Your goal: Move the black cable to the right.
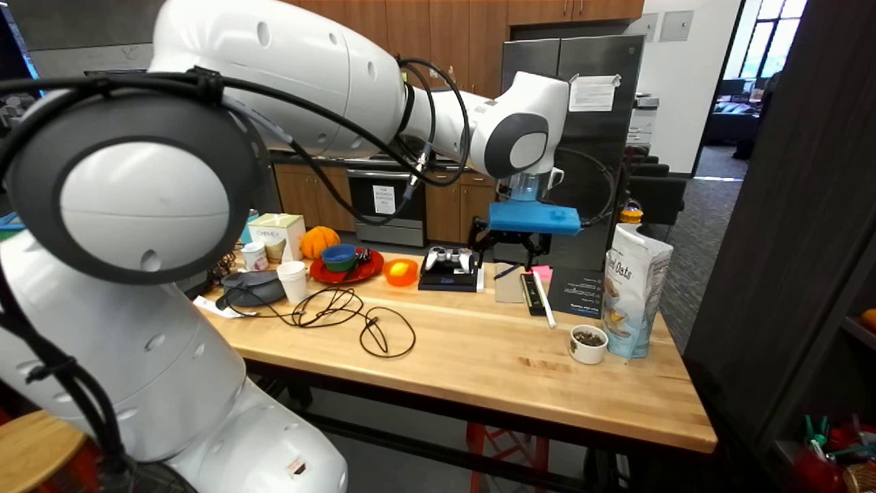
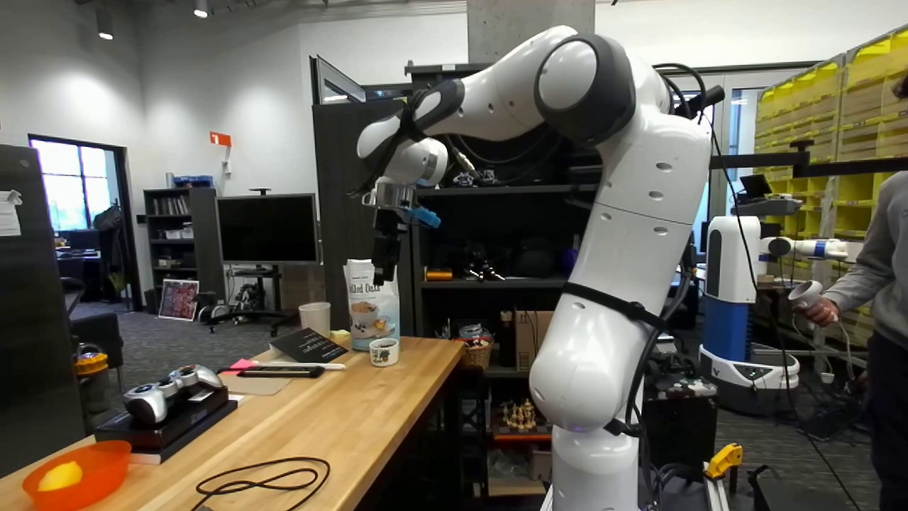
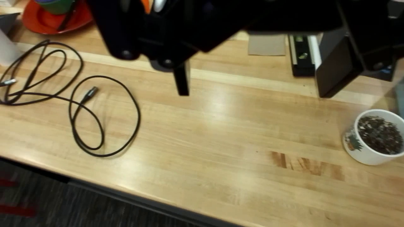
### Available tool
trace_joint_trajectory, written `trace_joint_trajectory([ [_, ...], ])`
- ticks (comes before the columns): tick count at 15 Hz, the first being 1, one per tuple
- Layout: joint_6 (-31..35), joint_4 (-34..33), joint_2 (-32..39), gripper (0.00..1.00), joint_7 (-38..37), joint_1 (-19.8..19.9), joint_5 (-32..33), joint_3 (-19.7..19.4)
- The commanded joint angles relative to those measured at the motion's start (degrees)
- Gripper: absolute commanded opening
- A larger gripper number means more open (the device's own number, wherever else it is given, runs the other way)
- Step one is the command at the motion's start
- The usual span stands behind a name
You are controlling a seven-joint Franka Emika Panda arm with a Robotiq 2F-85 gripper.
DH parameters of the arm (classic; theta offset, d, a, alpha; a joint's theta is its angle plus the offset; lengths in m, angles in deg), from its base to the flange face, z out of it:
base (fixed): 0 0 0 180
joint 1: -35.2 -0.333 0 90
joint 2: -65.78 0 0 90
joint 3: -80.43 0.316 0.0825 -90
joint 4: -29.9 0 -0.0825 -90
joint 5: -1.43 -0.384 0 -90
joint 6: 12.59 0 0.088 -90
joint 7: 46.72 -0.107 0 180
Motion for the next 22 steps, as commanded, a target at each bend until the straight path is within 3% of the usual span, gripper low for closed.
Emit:
trace_joint_trajectory([
  [1,-3.8,-2.0,3.0,1.00,6.8,-0.5,-2.9,-0.2],
  [12,2.8,1.6,8.6,1.00,5.1,-1.3,-5.8,6.2],
  [18,8.1,10.0,6.3,1.00,5.7,-3.6,-13.3,10.1],
  [22,13.7,17.9,4.2,1.00,3.5,-6.5,-12.0,14.2],
])
